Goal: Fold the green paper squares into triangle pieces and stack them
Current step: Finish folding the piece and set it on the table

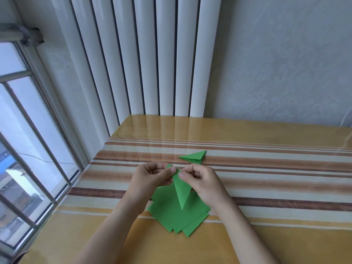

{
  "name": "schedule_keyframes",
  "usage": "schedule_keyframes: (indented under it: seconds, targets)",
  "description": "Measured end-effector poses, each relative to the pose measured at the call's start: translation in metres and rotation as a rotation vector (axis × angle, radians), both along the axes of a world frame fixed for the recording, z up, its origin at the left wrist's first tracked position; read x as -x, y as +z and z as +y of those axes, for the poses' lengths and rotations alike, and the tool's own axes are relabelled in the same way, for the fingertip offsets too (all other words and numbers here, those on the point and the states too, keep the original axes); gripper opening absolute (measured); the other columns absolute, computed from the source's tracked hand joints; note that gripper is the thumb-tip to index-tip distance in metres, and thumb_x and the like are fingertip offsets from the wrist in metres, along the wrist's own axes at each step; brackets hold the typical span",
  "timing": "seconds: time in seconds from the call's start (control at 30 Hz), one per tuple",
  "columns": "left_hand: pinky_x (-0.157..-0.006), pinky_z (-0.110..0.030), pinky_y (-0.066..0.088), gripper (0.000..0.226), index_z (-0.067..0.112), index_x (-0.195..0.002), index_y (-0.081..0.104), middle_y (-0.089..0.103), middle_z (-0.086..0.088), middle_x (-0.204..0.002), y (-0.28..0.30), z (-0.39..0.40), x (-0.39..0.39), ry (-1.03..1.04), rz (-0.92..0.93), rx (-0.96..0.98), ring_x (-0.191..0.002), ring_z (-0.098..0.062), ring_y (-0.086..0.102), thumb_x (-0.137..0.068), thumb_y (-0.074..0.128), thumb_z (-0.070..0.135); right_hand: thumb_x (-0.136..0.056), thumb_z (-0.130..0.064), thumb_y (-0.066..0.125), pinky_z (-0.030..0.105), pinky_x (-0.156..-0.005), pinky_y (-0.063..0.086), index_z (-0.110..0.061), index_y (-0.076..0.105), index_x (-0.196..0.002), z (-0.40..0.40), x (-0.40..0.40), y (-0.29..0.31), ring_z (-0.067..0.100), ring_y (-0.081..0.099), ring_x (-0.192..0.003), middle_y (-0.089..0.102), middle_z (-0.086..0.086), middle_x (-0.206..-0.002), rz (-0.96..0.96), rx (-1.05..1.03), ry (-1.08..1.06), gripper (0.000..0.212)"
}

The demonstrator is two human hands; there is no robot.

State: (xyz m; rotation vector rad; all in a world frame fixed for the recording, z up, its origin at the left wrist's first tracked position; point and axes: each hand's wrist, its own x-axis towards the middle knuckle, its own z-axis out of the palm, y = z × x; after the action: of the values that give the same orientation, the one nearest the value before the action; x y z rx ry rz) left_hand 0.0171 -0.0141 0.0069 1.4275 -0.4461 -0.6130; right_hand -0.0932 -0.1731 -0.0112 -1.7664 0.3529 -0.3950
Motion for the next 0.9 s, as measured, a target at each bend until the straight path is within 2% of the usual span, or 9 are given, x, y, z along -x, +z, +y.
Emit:
schedule_keyframes:
  seconds: [0.1, 0.2, 0.27, 0.37, 0.5, 0.57, 0.7, 0.83, 0.9]
  targets:
    - [-0.074, -0.026, 0.062, 0.03, -0.001, -0.097, 0.079, 0.077, -0.026, -0.092, 0.0, 0.0, 0.001, 0.018, 0.018, 0.009, -0.078, -0.024, 0.072, -0.079, 0.081, 0.023, -0.093, -0.031, 0.079, 0.044, -0.091, 0.059, -0.021, 0.077, -0.095, -0.001, -0.001, -0.001, 0.025, 0.073, -0.093, 0.078, 0.004, -0.094, 0.009, -0.019, -0.008, 0.01]
    - [-0.076, -0.027, 0.062, 0.026, 0.001, -0.095, 0.08, 0.077, -0.024, -0.092, 0.0, 0.0, 0.002, 0.031, 0.034, 0.011, -0.079, -0.023, 0.071, -0.08, 0.081, 0.023, -0.092, -0.026, 0.08, 0.035, -0.085, 0.057, -0.018, 0.076, -0.095, -0.001, -0.001, 0.0, 0.014, 0.07, -0.085, 0.076, 0.002, -0.089, 0.031, -0.044, 0.007, 0.009]
    - [-0.069, -0.021, 0.059, 0.024, 0.001, -0.094, 0.08, 0.077, -0.018, -0.085, 0.001, -0.001, 0.002, 0.035, 0.04, 0.001, -0.073, -0.017, 0.069, -0.083, 0.08, 0.021, -0.092, -0.025, 0.08, 0.035, -0.085, 0.056, -0.017, 0.075, -0.096, 0.0, -0.001, 0.0, 0.014, 0.069, -0.085, 0.075, 0.007, -0.091, 0.04, -0.07, 0.016, 0.011]
    - [-0.065, -0.017, 0.054, 0.02, 0.001, -0.093, 0.079, 0.072, -0.01, -0.075, 0.001, -0.002, 0.004, 0.016, 0.022, -0.028, -0.066, -0.01, 0.066, -0.087, 0.079, 0.019, -0.093, -0.027, 0.079, 0.03, -0.084, 0.054, -0.017, 0.075, -0.096, 0.002, 0.0, 0.001, 0.011, 0.068, -0.086, 0.072, 0.002, -0.088, 0.023, -0.087, 0.037, 0.011]
    - [-0.072, -0.024, 0.055, 0.021, 0.002, -0.091, 0.08, 0.072, -0.01, -0.076, 0.0, -0.002, 0.005, -0.046, -0.008, -0.048, -0.071, -0.014, 0.067, -0.087, 0.078, 0.022, -0.095, -0.036, 0.075, 0.039, -0.089, 0.053, -0.021, 0.074, -0.092, 0.006, 0.001, 0.002, 0.015, 0.066, -0.09, 0.072, 0.012, -0.094, -0.026, -0.071, 0.061, 0.016]
    - [-0.07, -0.022, 0.055, 0.025, 0.0, -0.091, 0.079, 0.071, -0.01, -0.075, 0.001, -0.002, 0.005, -0.056, -0.002, -0.044, -0.07, -0.013, 0.067, -0.085, 0.078, 0.025, -0.097, -0.033, 0.074, 0.037, -0.087, 0.051, -0.021, 0.072, -0.088, 0.007, 0.001, 0.003, 0.015, 0.064, -0.088, 0.069, 0.008, -0.088, -0.045, -0.054, 0.067, 0.014]
    - [-0.068, -0.021, 0.054, 0.02, 0.001, -0.09, 0.079, 0.071, -0.009, -0.074, -0.001, -0.003, 0.004, -0.045, -0.024, -0.047, -0.068, -0.012, 0.067, -0.088, 0.077, 0.021, -0.098, -0.029, 0.073, 0.038, -0.086, 0.049, -0.018, 0.07, -0.088, 0.006, 0.001, 0.005, 0.018, 0.062, -0.087, 0.068, 0.017, -0.091, -0.046, -0.078, 0.079, 0.015]
    - [-0.066, -0.019, 0.053, 0.018, 0.001, -0.089, 0.079, 0.071, -0.009, -0.071, -0.003, -0.004, 0.002, 0.035, -0.004, -0.024, -0.064, -0.01, 0.064, -0.091, 0.076, 0.018, -0.099, -0.026, 0.072, 0.036, -0.081, 0.049, -0.012, 0.072, -0.091, 0.001, 0.001, 0.004, 0.021, 0.063, -0.083, 0.071, 0.014, -0.087, 0.005, -0.13, 0.019, 0.015]
    - [-0.064, -0.017, 0.053, 0.017, 0.001, -0.087, 0.077, 0.071, -0.008, -0.069, -0.003, -0.004, 0.0, 0.101, 0.025, -0.004, -0.06, -0.009, 0.063, -0.091, 0.076, 0.017, -0.1, -0.023, 0.07, 0.03, -0.071, 0.051, -0.008, 0.072, -0.095, -0.003, 0.002, 0.003, 0.02, 0.064, -0.076, 0.071, 0.017, -0.084, 0.013, -0.157, -0.013, 0.015]
